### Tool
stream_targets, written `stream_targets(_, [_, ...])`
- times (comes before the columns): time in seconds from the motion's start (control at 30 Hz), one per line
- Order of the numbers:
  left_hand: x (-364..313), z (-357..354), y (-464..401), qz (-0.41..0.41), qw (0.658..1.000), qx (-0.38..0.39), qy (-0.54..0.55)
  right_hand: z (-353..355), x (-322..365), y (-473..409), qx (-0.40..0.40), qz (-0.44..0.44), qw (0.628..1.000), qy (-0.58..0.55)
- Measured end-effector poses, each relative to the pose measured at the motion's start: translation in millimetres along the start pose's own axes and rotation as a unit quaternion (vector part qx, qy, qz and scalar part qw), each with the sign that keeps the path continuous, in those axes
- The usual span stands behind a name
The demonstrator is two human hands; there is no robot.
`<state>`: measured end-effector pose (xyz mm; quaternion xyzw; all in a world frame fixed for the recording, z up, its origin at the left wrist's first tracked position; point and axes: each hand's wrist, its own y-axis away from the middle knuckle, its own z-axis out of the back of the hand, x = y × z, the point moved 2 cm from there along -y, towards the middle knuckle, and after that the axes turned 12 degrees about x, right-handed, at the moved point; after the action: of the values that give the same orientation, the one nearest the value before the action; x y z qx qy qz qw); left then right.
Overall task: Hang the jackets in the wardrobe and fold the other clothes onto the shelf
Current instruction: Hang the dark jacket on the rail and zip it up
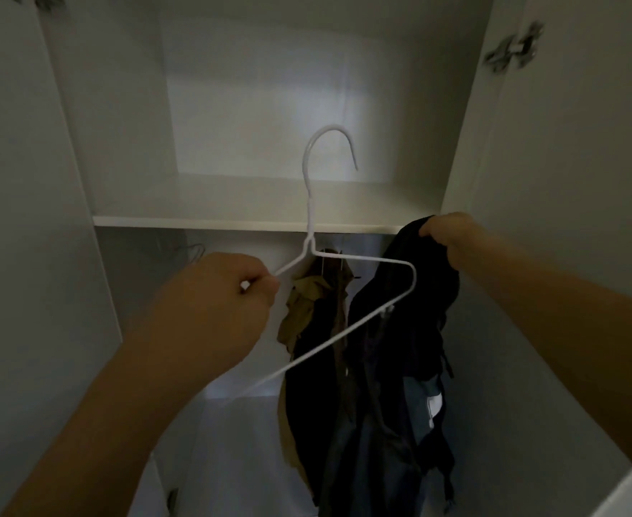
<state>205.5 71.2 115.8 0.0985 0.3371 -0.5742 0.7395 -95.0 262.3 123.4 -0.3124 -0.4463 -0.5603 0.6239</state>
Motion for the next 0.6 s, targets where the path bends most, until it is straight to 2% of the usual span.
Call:
stream_targets(0.13, [-8.9,-12.8,-10.4,-0.025,1.0,-0.008,-0.008,-3.7,9.6,11.7,0.009,0.042,0.999,-0.005])
stream_targets(0.3, [-8.5,-55.6,-37.5,-0.026,1.0,-0.01,0.008,-26.8,41.0,54.0,0.089,0.131,0.981,0.112])
stream_targets(0.37, [-2.3,-75.2,-48.9,-0.01,0.998,0.008,0.061,-34.2,48.7,72.6,0.134,0.136,0.977,0.094])
stream_targets(0.47, [17.2,-80.4,-58.1,-0.008,0.974,-0.024,0.224,-34.6,52.8,93.5,0.169,0.173,0.965,0.1])
stream_targets(0.5, [22.0,-76.8,-58.9,-0.023,0.962,-0.043,0.269,-30.4,54.1,97.3,0.152,0.227,0.949,0.16])
stream_targets(0.57, [23.1,-66.8,-59.9,-0.072,0.947,-0.072,0.303,-24.2,60.1,105.2,0.091,0.358,0.88,0.3])
stream_targets(0.6, [20.9,-62.3,-61.2,-0.095,0.943,-0.08,0.309,-23.1,62.5,107.6,0.072,0.409,0.85,0.325])
